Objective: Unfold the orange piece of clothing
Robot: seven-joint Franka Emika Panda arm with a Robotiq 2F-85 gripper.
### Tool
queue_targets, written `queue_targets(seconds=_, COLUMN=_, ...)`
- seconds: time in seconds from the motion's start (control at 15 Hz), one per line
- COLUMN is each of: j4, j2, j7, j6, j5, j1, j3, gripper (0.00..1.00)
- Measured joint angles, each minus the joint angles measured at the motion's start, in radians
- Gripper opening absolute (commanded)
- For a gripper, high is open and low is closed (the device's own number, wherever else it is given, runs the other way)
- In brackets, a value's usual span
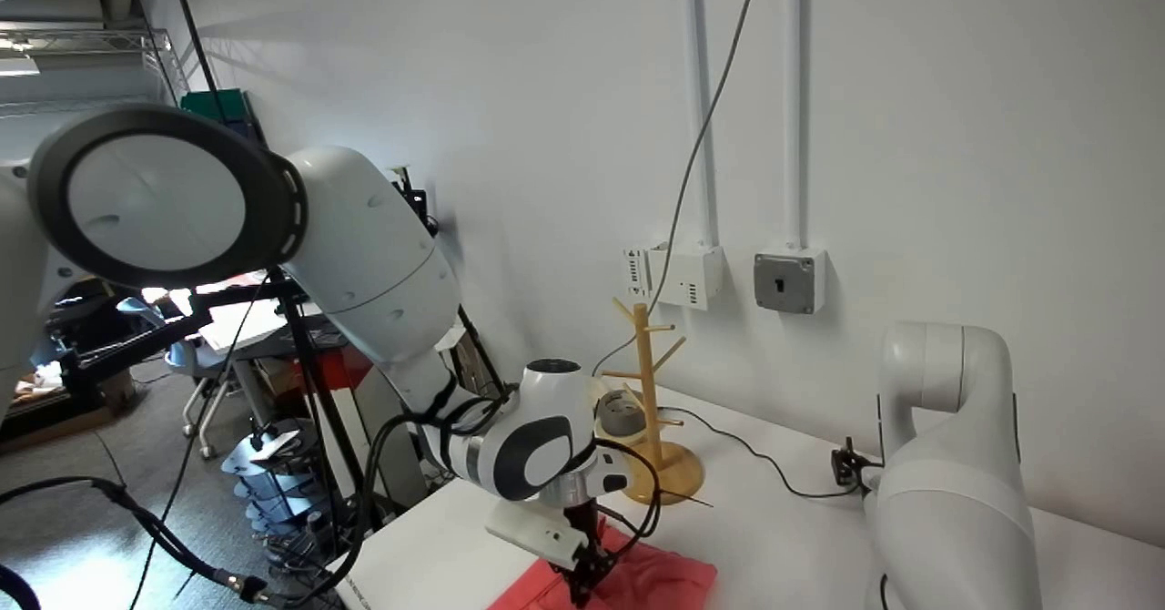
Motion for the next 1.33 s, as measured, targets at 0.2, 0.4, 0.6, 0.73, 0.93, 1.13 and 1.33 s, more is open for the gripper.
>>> queue_targets(seconds=0.2, j4=0.017, j2=-0.041, j7=-0.02, j6=-0.077, j5=-0.075, j1=0.026, j3=-0.043, gripper=0.01)
queue_targets(seconds=0.4, j4=0.037, j2=-0.109, j7=-0.022, j6=-0.203, j5=-0.202, j1=0.066, j3=-0.108, gripper=0.01)
queue_targets(seconds=0.6, j4=0.065, j2=-0.159, j7=-0.014, j6=-0.292, j5=-0.36, j1=0.096, j3=-0.16, gripper=0.01)
queue_targets(seconds=0.73, j4=0.092, j2=-0.169, j7=0.012, j6=-0.324, j5=-0.483, j1=0.107, j3=-0.182, gripper=0.01)
queue_targets(seconds=0.93, j4=0.128, j2=-0.157, j7=0.093, j6=-0.341, j5=-0.687, j1=0.11, j3=-0.194, gripper=0.01)
queue_targets(seconds=1.13, j4=0.163, j2=-0.119, j7=0.217, j6=-0.341, j5=-0.909, j1=0.11, j3=-0.203, gripper=0.01)
queue_targets(seconds=1.33, j4=0.204, j2=-0.061, j7=0.373, j6=-0.362, j5=-1.131, j1=0.11, j3=-0.207, gripper=0.29)
